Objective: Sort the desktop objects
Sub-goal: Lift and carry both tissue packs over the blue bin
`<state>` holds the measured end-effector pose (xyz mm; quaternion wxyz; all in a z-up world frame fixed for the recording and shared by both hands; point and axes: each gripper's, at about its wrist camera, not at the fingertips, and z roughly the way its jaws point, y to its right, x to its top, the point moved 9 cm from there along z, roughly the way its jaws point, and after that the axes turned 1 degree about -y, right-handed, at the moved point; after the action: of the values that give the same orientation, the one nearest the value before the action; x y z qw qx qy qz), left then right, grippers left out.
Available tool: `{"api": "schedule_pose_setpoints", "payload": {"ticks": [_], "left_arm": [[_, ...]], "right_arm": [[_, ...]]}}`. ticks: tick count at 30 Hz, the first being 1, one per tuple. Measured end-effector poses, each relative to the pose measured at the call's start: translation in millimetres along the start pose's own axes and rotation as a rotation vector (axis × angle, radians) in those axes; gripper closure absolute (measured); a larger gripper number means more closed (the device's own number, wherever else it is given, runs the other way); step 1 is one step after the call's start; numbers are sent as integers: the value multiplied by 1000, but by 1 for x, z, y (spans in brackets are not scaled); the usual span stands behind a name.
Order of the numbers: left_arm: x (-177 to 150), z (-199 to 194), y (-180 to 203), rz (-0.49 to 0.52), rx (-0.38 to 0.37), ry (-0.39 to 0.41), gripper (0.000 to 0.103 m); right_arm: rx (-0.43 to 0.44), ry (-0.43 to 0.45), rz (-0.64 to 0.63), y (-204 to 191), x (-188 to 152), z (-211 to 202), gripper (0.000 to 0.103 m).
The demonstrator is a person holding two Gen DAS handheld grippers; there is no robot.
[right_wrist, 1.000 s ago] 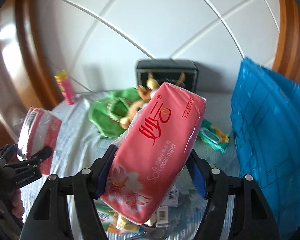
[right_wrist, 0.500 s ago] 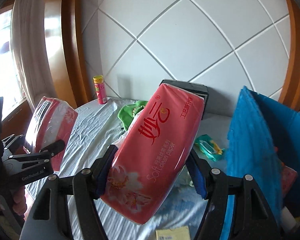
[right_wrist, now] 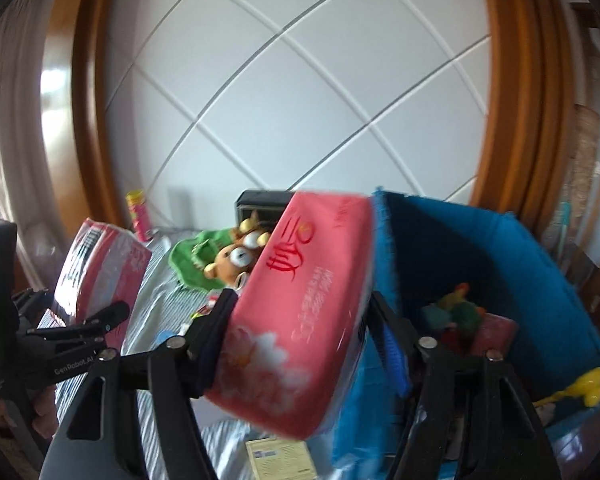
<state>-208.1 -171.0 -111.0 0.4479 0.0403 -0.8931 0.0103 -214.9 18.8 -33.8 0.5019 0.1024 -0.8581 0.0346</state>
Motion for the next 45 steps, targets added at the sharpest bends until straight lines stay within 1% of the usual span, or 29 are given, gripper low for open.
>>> {"api": "schedule_pose_setpoints", "payload": {"ticks": [2, 5, 6, 7, 9, 12, 13, 15, 19, 21, 23, 26, 29, 32, 34, 36, 39, 42, 45], "left_arm": [[10, 1, 23, 9, -14, 13, 20], [25, 7, 65, 13, -37, 28, 20], [29, 11, 82, 10, -46, 31, 20], [33, 16, 96, 3, -51, 30, 20], [38, 25, 121, -7, -43, 33, 20], [42, 39, 148, -19, -10, 19, 20], [41, 43, 150, -33, -5, 11, 20], [35, 52, 138, -65, 39, -10, 20], [14, 73, 101, -100, 122, -73, 20], [8, 78, 83, -88, 137, -86, 20], [6, 80, 72, -59, 139, -89, 20], [17, 73, 76, 15, 99, -56, 20], [36, 60, 96, 78, 21, -4, 20], [56, 42, 134, 147, -81, 49, 20], [65, 32, 163, 174, -139, 75, 20], [71, 21, 192, 198, -199, 96, 20], [70, 16, 242, 240, -272, 91, 20], [61, 17, 260, 261, -283, 68, 20], [51, 18, 276, 279, -290, 44, 17]], "right_arm": [[-20, 23, 16, 21, 6, -11, 54], [-116, 43, 22, 72, 13, -15, 56], [-124, 38, 33, 88, 12, -12, 56], [-126, 30, 46, 103, 11, -8, 56], [-99, 35, 66, 127, 7, 1, 56], [-33, 20, 59, 144, 2, 12, 56], [-10, 13, 47, 149, 1, 16, 56], [31, 9, 25, 148, -4, 21, 56], [128, -15, 8, 126, -9, 37, 56], [161, -28, 6, 107, -11, 49, 56], [158, -29, 27, 100, -12, 58, 56], [130, -27, 90, 98, -13, 66, 55], [66, -13, 139, 105, -12, 65, 56], [-12, -2, 184, 125, -15, 54, 56], [-87, -3, 205, 146, -21, 43, 56], [-143, -12, 217, 168, -28, 32, 56], [-212, -31, 225, 201, -39, 15, 56], [-250, -31, 230, 229, -46, -2, 56], [-269, -39, 230, 250, -54, -13, 56]]}}
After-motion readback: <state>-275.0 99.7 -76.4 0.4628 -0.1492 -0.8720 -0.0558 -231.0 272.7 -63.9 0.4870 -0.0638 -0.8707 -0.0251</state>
